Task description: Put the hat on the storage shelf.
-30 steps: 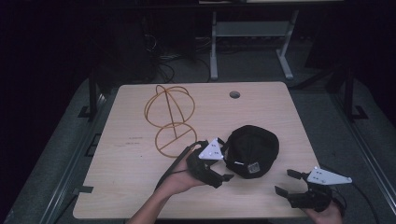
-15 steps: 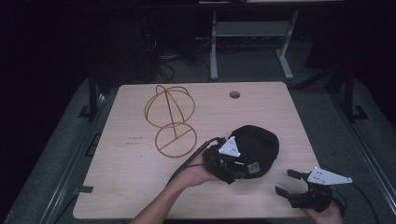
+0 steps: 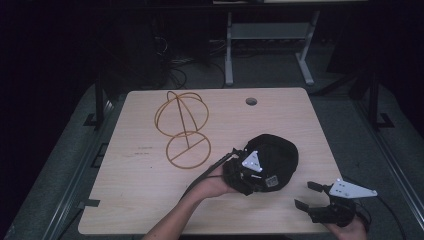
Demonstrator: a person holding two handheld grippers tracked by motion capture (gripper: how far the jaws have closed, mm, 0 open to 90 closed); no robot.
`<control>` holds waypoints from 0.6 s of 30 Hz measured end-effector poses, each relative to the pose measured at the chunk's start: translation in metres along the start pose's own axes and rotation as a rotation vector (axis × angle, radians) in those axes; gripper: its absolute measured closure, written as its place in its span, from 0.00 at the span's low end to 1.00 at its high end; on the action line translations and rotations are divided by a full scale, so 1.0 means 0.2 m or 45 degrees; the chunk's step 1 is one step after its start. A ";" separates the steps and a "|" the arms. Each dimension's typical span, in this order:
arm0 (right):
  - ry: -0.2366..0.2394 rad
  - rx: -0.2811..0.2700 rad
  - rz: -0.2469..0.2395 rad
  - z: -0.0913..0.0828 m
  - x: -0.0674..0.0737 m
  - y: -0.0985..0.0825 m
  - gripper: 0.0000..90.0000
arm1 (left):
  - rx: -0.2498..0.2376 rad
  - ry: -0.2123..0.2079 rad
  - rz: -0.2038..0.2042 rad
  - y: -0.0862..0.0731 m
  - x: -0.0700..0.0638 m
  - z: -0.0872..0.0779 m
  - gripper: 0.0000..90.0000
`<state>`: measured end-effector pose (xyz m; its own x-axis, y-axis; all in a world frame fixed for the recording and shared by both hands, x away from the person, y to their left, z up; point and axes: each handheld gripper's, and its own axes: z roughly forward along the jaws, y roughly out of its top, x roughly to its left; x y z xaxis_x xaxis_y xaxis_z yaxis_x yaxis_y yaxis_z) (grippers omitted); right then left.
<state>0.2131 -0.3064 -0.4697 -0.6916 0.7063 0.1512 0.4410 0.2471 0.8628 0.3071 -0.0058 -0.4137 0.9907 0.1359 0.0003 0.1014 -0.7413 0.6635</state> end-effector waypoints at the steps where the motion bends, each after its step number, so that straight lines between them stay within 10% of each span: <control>1: 0.001 -0.001 0.000 0.00 0.00 0.00 0.17 | -0.011 -0.011 -0.001 0.00 0.00 0.00 0.54; 18: 0.004 0.023 0.006 0.02 -0.01 -0.01 0.17 | -0.045 -0.034 -0.012 0.01 0.01 -0.03 0.69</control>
<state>0.2158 -0.3055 -0.4729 -0.6912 0.7054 0.1568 0.4547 0.2559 0.8531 0.3080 -0.0026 -0.4084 0.9919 0.1245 -0.0256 0.1078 -0.7166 0.6891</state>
